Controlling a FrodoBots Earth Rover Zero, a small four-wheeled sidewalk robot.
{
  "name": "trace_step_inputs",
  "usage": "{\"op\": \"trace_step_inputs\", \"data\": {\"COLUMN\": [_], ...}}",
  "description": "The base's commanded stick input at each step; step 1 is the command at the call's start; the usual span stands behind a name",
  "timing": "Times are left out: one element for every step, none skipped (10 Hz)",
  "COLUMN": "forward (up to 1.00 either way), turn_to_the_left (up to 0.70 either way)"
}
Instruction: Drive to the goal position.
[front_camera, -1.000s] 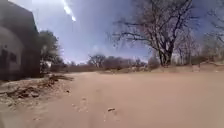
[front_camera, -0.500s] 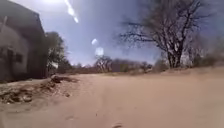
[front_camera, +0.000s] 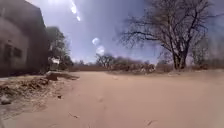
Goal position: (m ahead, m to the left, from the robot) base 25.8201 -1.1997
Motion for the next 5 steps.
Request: {"op": "trace_step_inputs", "data": {"forward": [1.0,1.0,1.0,1.0,1.0], "turn_to_the_left": [0.0,0.18,0.27,0.27,0.27]}}
